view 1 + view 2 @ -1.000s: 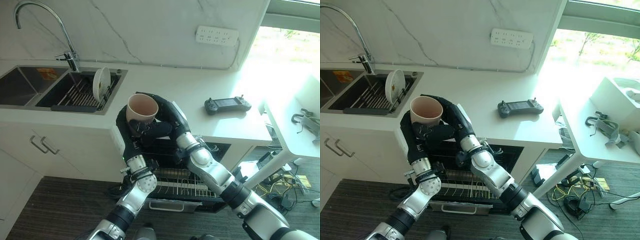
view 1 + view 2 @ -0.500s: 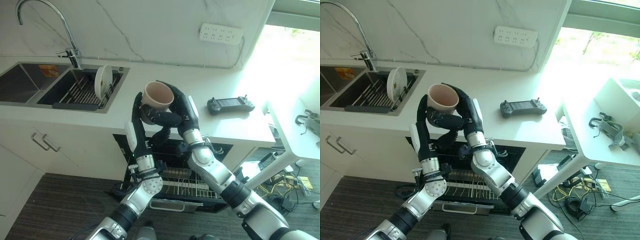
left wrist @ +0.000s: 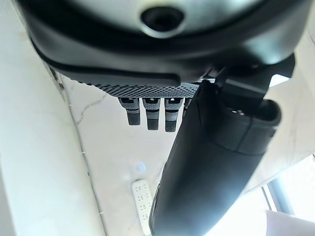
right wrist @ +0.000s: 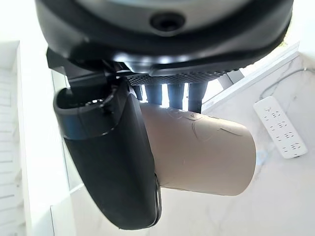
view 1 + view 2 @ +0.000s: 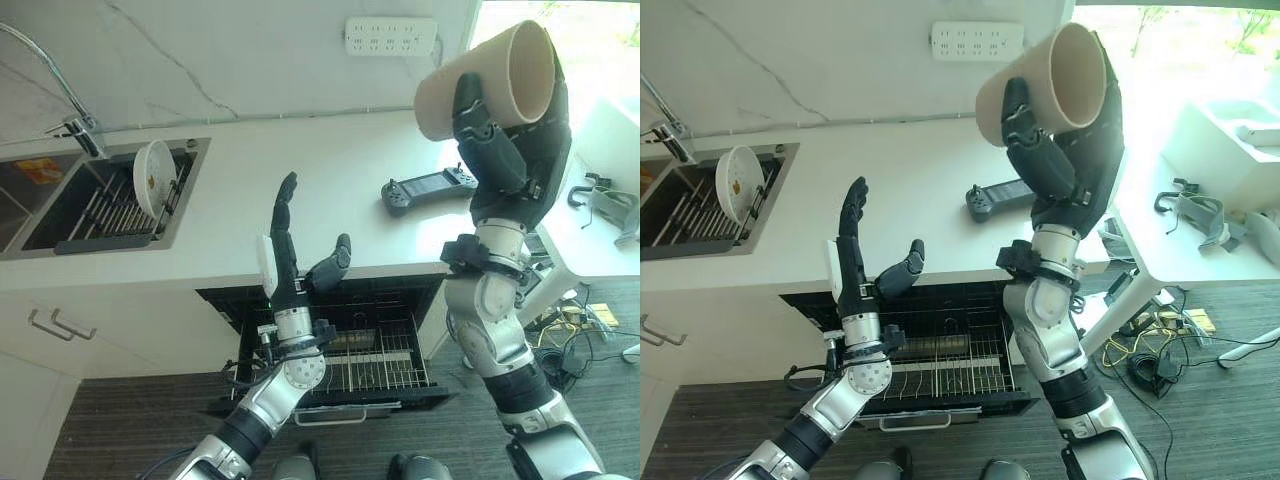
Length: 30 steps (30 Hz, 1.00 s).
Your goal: Place the dishes in the dishwasher.
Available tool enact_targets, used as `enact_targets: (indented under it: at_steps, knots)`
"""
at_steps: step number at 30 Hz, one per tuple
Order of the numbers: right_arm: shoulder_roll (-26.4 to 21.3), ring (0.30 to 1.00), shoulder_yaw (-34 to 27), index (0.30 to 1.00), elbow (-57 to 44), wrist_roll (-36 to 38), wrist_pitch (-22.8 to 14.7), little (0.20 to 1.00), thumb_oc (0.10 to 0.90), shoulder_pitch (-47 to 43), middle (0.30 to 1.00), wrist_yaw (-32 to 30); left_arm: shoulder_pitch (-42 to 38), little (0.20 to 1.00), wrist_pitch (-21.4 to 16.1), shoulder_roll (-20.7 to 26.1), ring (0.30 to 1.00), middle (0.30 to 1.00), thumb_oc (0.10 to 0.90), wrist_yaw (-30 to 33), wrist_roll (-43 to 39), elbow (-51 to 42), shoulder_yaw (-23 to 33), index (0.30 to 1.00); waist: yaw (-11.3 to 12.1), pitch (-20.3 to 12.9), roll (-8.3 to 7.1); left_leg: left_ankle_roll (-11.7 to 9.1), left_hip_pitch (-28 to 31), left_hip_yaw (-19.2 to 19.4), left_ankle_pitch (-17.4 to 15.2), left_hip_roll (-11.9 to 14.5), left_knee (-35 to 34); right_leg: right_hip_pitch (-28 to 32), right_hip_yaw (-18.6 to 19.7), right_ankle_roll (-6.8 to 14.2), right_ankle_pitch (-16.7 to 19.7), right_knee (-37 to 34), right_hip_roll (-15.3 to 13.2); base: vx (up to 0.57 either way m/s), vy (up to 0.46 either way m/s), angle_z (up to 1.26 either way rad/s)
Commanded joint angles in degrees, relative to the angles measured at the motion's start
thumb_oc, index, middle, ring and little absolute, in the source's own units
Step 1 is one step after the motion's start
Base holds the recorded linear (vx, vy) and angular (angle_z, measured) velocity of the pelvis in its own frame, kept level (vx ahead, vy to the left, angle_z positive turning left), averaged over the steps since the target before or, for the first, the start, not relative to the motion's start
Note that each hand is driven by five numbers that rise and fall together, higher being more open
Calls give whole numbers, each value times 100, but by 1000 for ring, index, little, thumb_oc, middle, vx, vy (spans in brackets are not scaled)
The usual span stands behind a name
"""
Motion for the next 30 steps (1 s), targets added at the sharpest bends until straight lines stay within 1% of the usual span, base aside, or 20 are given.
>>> enact_targets:
  at_steps: [1,2,5,6,7,8,9,11,12,13,14,15,16,18,21,23,25,27,28,30]
  knots:
    - [-233,300,-353,300,-954,340,-355,300,400,-129,300,1414,-56,900,-385,287,900,900,800,-2464,-1952,-843,87,900,-28,-291,-148,306,233,221,-1385,33,490,385,279,252,-435,-473,-23,-3,47,-1]
    - [-327,300,-430,300,-1063,258,-215,300,400,166,300,1770,266,900,-457,343,900,900,800,-3580,-2724,-1129,112,900,-50,-273,-113,306,223,243,-1369,44,490,364,288,256,-427,-473,-26,1,43,-1]
    - [-430,300,-536,300,-1149,328,-116,300,400,551,300,2002,653,900,-282,502,900,900,800,-4819,-3620,-1603,227,900,-59,-275,-66,307,205,255,-1354,49,490,336,288,273,-410,-473,-37,-10,51,0]
    - [-550,300,-714,300,-1128,345,-176,300,400,1005,300,2120,900,900,-72,757,900,900,800,-5783,-4125,-2092,472,900,-83,-267,0,315,188,255,-1326,46,490,315,269,289,-384,-473,-53,-20,58,2]
    - [-547,300,-713,300,-1130,350,-178,300,400,1014,300,2126,917,900,-59,767,900,900,800,-5798,-4141,-2108,482,900,-85,-277,-3,315,184,254,-1326,46,490,312,268,289,-384,-473,-53,-27,66,2]
    - [-607,300,-836,300,-1052,465,-258,300,400,1235,300,2198,1000,900,139,886,900,900,800,-6387,-4601,-2351,639,900,-95,-270,37,316,169,251,-1310,41,490,301,259,305,-374,-473,-65,-16,27,3]
    - [-610,300,-875,300,-1022,488,-289,300,400,1304,300,2234,1035,900,190,919,900,900,800,-6569,-4767,-2419,694,900,-102,-277,45,317,161,248,-1306,38,490,295,258,310,-373,-473,-67,-28,39,3]
    - [-608,300,-1042,300,-928,459,-350,300,400,1528,300,2268,1121,900,803,927,900,900,800,-7583,-5648,-2739,965,900,-119,-277,86,316,168,237,-1311,31,490,311,237,343,-381,-473,-94,-7,11,2]
    - [-598,300,-1057,300,-914,458,-359,300,400,1544,300,2278,1131,900,903,921,900,900,800,-7689,-5736,-2777,991,900,-123,-290,90,317,143,236,-1293,33,490,286,235,341,-364,-473,-95,0,0,0]
    - [-546,300,-1141,300,-836,457,-395,300,400,1625,300,2331,1178,900,1407,867,900,900,800,-8284,-6086,-2913,1073,900,-134,-316,108,313,121,233,-1289,33,490,266,222,357,-355,-473,-108,0,0,0]
    - [-536,300,-1157,300,-818,461,-399,300,400,1640,300,2341,1189,900,1586,855,900,900,800,-8444,-6180,-2934,1091,900,-139,-323,112,313,115,230,-1288,31,490,261,218,360,-354,-473,-111,0,0,0]
    - [-499,300,-1236,300,-709,515,-447,300,400,1669,300,2411,1245,900,2112,803,900,900,800,-8857,-6364,-2978,1105,900,-150,-320,126,305,120,226,-1283,30,490,268,211,372,-348,-473,-122,-8,-4,-3]
    - [-494,300,-1269,300,-658,526,-457,300,400,1682,300,2431,1269,900,2319,783,900,900,800,-9045,-6367,-2979,1105,900,-158,-337,134,301,107,226,-1280,31,490,254,208,377,-343,-473,-126,0,0,0]
    - [-580,300,-1470,300,-455,708,-454,300,400,1681,300,2580,1406,900,3593,760,900,900,800,-10226,-6298,-2880,1054,900,-196,-360,175,275,84,234,-1279,34,490,230,181,393,-339,-473,-158,-12,4,2]
    - [-658,300,-1558,300,-306,860,-443,300,400,1637,300,2694,1566,900,4621,771,900,900,800,-10888,-6011,-2728,968,900,-198,-360,207,261,64,228,-1281,28,490,217,153,406,-336,-473,-180,-15,11,3]
    - [-702,300,-1585,300,-182,979,-397,300,400,1589,300,2819,1698,900,5342,765,900,900,800,-11057,-5850,-2396,889,900,-205,-364,227,254,58,237,-1286,31,490,209,141,412,-339,-473,-191,-4,5,2]
    - [-755,300,-1613,300,-113,1095,-351,300,400,1584,300,2956,1812,900,5763,755,900,900,800,-11100,-5550,-2000,867,900,-210,-357,242,252,57,250,-1287,37,490,204,141,415,-341,-473,-196,0,0,0]
    - [-812,300,-1658,300,-48,1209,-303,300,400,1581,300,3091,1969,900,5778,815,900,900,800,-11229,-4970,-1530,795,900,-208,-345,250,248,69,258,-1298,43,490,220,133,419,-359,-473,-200,0,0,0]
    - [-873,300,-1697,300,-3,1307,-274,300,400,1563,300,3182,2131,900,5594,870,900,900,800,-11247,-4617,-1147,742,900,-201,-353,261,248,28,259,-1275,47,490,186,130,415,-347,-473,-199,0,0,0]
    - [-1056,300,-1742,300,8,1503,-207,300,400,1568,300,3265,2425,900,4941,1088,900,900,800,-10687,-4563,-322,719,900,-172,-327,291,241,33,265,-1276,51,490,212,113,425,-382,-473,-200,0,0,0]
